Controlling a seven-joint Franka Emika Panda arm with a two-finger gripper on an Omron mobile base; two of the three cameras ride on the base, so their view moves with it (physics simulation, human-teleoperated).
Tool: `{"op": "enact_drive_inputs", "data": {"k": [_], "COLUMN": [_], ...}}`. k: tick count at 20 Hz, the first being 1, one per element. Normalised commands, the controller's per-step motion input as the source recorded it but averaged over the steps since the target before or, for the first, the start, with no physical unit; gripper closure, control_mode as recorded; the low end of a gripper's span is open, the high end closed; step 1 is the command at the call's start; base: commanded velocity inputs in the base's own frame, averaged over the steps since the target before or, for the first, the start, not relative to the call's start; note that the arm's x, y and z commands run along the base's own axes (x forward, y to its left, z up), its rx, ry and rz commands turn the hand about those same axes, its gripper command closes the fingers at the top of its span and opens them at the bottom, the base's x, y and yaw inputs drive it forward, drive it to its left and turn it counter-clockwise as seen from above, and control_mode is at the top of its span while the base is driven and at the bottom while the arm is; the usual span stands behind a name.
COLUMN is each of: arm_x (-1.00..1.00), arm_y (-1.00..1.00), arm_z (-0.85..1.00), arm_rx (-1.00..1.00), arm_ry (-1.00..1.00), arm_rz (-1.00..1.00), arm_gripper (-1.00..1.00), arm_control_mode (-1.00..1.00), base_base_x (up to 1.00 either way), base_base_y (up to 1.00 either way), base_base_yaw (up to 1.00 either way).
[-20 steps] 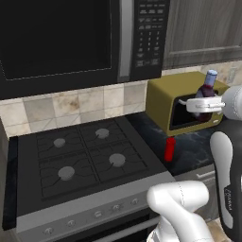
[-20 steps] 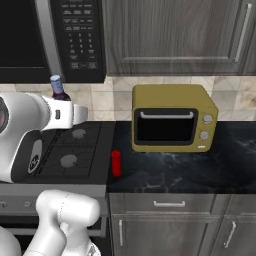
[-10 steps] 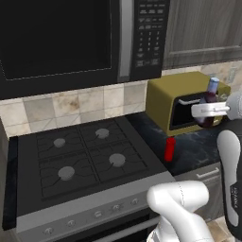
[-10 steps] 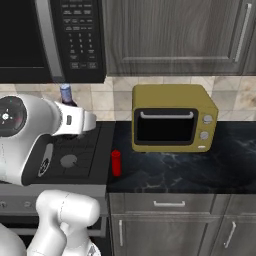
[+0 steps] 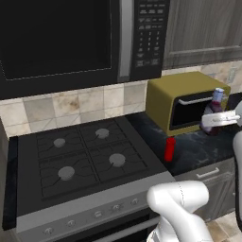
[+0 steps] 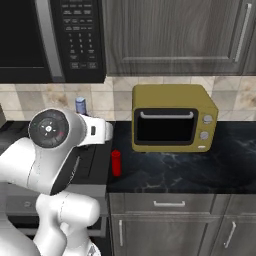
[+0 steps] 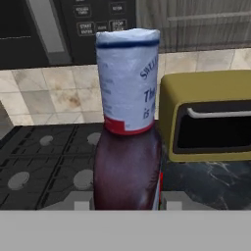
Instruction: Take 2 condiments from the cabinet and move them on the counter near the stove.Make sure the condiments are lined up with each other, next to each other.
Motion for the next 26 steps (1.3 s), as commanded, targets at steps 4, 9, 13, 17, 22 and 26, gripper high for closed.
{"op": "enact_drive_inputs", "data": {"k": [4,9,13,17,22,26], "arm_x": [0.01,0.01,0.06,0.02,0.04,0.10], "arm_y": [-0.30,-0.39,-0.33,-0.19,-0.22,-0.08], "arm_z": [-0.47,-0.49,-0.41,-0.21,-0.45,-0.48], "arm_rx": [0.00,0.00,0.00,-0.02,-0.02,0.00], "arm_ry": [0.00,-0.01,0.00,0.00,-0.01,-0.07], "arm_rz": [0.12,0.07,0.00,0.00,0.00,0.06], "arm_gripper": [1.00,1.00,1.00,1.00,1.00,1.00], "arm_control_mode": [-1.00,-1.00,-1.00,-1.00,-1.00,-1.00], "base_base_x": [0.00,0.00,0.00,0.00,0.00,0.00], "base_base_y": [0.00,0.00,0.00,0.00,0.00,0.00], "base_base_yaw": [0.00,0.00,0.00,0.00,0.00,0.00]}}
